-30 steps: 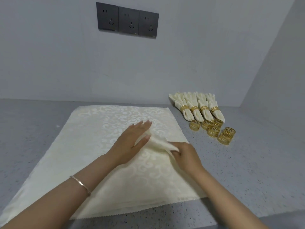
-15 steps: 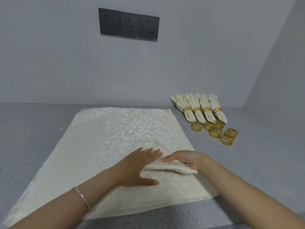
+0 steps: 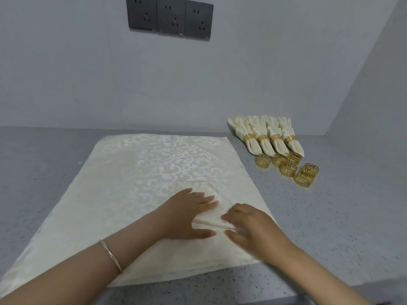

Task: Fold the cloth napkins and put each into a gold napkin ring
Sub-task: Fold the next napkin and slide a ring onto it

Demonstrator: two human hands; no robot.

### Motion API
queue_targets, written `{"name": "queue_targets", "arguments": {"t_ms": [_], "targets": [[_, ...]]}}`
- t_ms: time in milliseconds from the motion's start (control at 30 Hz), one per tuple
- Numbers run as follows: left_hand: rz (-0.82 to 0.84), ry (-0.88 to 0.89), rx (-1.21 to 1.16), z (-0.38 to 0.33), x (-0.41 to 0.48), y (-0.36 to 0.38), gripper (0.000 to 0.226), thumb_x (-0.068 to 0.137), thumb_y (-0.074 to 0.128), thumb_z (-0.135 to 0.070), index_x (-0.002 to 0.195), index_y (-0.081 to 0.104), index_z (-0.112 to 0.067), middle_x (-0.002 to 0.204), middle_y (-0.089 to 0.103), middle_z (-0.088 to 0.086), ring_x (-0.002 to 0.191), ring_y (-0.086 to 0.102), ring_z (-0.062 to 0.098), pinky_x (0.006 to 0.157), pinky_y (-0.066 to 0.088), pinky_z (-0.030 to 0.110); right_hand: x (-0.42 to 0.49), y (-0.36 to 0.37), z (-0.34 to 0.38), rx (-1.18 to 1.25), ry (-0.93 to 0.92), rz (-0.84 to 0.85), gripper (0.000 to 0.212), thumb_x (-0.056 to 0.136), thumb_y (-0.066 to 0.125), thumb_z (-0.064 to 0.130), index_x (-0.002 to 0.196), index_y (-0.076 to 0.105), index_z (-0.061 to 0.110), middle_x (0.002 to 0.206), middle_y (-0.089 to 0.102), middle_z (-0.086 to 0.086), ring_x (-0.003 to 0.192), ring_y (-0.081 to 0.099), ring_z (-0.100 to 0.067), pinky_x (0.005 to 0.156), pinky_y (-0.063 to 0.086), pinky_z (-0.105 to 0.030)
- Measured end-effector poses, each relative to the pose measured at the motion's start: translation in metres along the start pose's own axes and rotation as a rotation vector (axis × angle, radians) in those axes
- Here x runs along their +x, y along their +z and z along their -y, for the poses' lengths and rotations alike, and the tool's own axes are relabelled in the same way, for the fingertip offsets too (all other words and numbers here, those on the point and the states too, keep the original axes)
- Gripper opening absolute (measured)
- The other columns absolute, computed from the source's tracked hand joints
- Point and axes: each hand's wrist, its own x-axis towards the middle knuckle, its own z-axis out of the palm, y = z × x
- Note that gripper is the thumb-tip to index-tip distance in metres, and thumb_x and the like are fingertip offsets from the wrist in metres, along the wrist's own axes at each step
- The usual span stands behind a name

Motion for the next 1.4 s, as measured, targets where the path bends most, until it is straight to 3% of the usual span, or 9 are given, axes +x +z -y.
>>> {"name": "queue_targets", "arguments": {"t_ms": [233, 333, 433, 567, 833, 1033, 1167, 1267, 1400], "targets": [[-0.062, -0.017, -0.224, 0.025, -0.001, -0.009, 0.067, 0.072, 0.038, -0.072, 0.131, 0.051, -0.044, 0.137, 0.048, -0.027, 0.13, 0.037, -0.006, 0.113, 0.024, 0.023, 0.003, 0.017, 0.0, -0.06, 0.061, -0.155, 0.018, 0.084, 0.053, 0.03, 0.09, 0.068, 0.022, 0.079, 0.06, 0.01, 0.065, 0.057, -0.01, 0.05, 0.043, -0.023], [-0.177, -0.106, -0.477, 0.037, 0.006, -0.017, 0.031, 0.079, 0.064, -0.053, 0.093, 0.073, -0.027, 0.085, 0.068, -0.02, 0.08, 0.06, -0.005, 0.073, 0.044, 0.017, 0.009, 0.008, 0.001, 0.139, 0.218, -0.18, 0.008, 0.09, 0.06, 0.026, 0.087, 0.066, 0.022, 0.071, 0.057, 0.011, 0.061, 0.049, -0.005, 0.057, 0.037, -0.016], [-0.216, -0.164, -0.634, 0.047, 0.021, -0.021, 0.047, 0.082, 0.072, -0.041, 0.062, 0.046, -0.007, 0.055, 0.039, -0.006, 0.05, 0.034, 0.007, 0.051, 0.025, 0.02, 0.018, 0.0, -0.009, 0.488, 0.417, -0.118, 0.01, 0.086, 0.069, 0.023, 0.078, 0.066, 0.016, 0.06, 0.046, 0.011, 0.054, 0.039, -0.003, 0.056, 0.032, -0.016], [-0.15, -0.247, -0.704, 0.055, 0.04, -0.023, 0.045, 0.08, 0.074, -0.04, 0.059, 0.046, -0.012, 0.052, 0.04, -0.009, 0.048, 0.035, 0.005, 0.048, 0.025, 0.018, 0.029, -0.003, -0.019, 0.661, 0.558, -0.071, 0.011, 0.077, 0.078, 0.018, 0.077, 0.067, 0.018, 0.064, 0.051, 0.008, 0.055, 0.045, -0.004, 0.057, 0.039, -0.013], [-0.226, -0.304, -0.521, 0.054, 0.051, -0.016, 0.043, 0.075, 0.075, -0.048, 0.066, 0.045, -0.018, 0.065, 0.042, -0.008, 0.06, 0.039, 0.009, 0.058, 0.028, 0.024, 0.037, -0.005, -0.02, 0.459, 0.56, -0.009, 0.024, 0.076, 0.078, 0.027, 0.09, 0.064, 0.013, 0.074, 0.057, 0.005, 0.06, 0.048, -0.005, 0.06, 0.04, -0.016], [-0.46, -0.03, -0.252, 0.039, 0.045, -0.022, 0.058, 0.078, 0.071, -0.043, 0.131, 0.051, -0.031, 0.131, 0.052, -0.011, 0.124, 0.043, 0.012, 0.103, 0.028, 0.027, 0.042, -0.012, -0.019, 0.249, 0.563, 0.123, 0.03, 0.08, 0.072, 0.04, 0.093, 0.052, 0.021, 0.075, 0.056, 0.008, 0.065, 0.051, -0.007, 0.061, 0.04, -0.025], [-0.309, 0.102, -0.146, 0.024, 0.042, -0.014, 0.07, 0.074, 0.047, -0.076, 0.132, 0.05, -0.036, 0.137, 0.049, -0.018, 0.138, 0.029, 0.003, 0.119, 0.008, 0.029, 0.043, -0.015, -0.019, 0.744, 0.631, 0.045, 0.028, 0.08, 0.075, 0.026, 0.084, 0.05, 0.014, 0.049, 0.052, 0.012, 0.04, 0.044, -0.002, 0.046, 0.034, -0.018], [-0.295, 0.107, -0.141, 0.013, 0.049, -0.005, 0.072, 0.072, 0.063, -0.069, 0.133, 0.049, -0.033, 0.133, 0.051, -0.016, 0.132, 0.033, 0.003, 0.117, 0.01, 0.027, 0.039, -0.03, -0.028, 0.957, 0.748, 0.055, 0.026, 0.079, 0.074, 0.032, 0.077, 0.053, 0.016, 0.06, 0.06, 0.008, 0.048, 0.052, -0.002, 0.048, 0.037, -0.014], [-0.413, 0.112, -0.254, -0.008, 0.068, -0.008, 0.032, 0.083, 0.059, -0.039, 0.112, 0.067, -0.027, 0.102, 0.068, -0.009, 0.096, 0.057, 0.013, 0.093, 0.037, 0.03, 0.027, -0.035, -0.047, 1.151, 0.83, 0.139, 0.027, 0.071, 0.074, 0.038, 0.076, 0.06, 0.015, 0.074, 0.062, -0.001, 0.059, 0.054, -0.008, 0.053, 0.04, -0.018]]}}
